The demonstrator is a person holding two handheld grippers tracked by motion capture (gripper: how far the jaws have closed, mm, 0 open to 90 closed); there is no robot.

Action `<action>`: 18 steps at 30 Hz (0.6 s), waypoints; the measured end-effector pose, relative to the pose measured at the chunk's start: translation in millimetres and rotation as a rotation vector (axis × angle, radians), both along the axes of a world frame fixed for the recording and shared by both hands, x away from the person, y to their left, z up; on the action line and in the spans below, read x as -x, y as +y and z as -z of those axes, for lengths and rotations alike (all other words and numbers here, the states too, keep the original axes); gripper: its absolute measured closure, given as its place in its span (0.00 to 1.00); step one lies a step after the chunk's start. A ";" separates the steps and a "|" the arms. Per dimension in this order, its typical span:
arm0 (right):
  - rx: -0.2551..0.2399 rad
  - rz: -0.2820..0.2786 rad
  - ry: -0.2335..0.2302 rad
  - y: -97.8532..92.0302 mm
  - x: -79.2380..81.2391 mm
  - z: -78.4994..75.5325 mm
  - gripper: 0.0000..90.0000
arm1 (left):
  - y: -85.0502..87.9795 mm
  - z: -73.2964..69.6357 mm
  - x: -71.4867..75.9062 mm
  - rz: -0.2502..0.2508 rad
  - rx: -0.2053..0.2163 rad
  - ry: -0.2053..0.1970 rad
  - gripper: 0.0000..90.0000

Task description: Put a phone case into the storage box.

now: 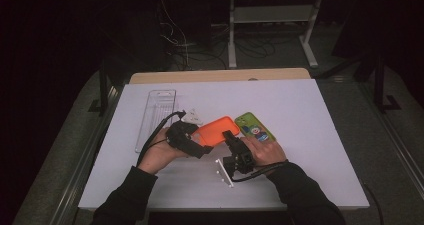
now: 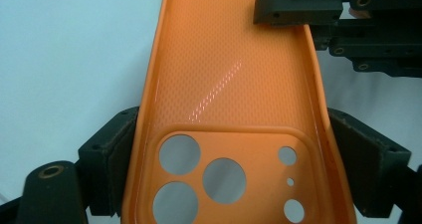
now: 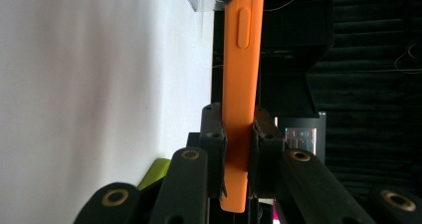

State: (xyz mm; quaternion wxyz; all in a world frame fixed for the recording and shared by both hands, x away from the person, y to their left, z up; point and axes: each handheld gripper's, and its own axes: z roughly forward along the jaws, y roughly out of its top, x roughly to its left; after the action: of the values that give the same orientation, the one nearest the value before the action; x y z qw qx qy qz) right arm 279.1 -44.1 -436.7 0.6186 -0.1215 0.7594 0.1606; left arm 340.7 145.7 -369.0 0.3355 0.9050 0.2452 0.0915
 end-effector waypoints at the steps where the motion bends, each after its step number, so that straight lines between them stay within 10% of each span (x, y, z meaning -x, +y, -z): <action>1: -0.004 0.000 -0.005 -0.1 0.0 0.0 0.87 | -0.1 0.0 0.9 -0.005 0.006 -0.004 0.16; 11: -0.008 0.025 0.036 -3.6 -1.5 -3.2 0.87 | 7.0 -5.9 1.3 -0.015 0.027 0.011 0.00; 18: -0.100 0.053 0.130 -9.9 -6.5 -8.9 0.87 | 16.2 -8.2 -0.9 -0.027 0.058 0.000 0.00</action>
State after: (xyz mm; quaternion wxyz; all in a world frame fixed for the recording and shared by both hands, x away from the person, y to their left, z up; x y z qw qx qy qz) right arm 285.6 -54.0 -427.9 0.5774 -0.0595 0.7920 0.1893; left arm 341.6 162.0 -360.9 0.3602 0.8916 0.2597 0.0889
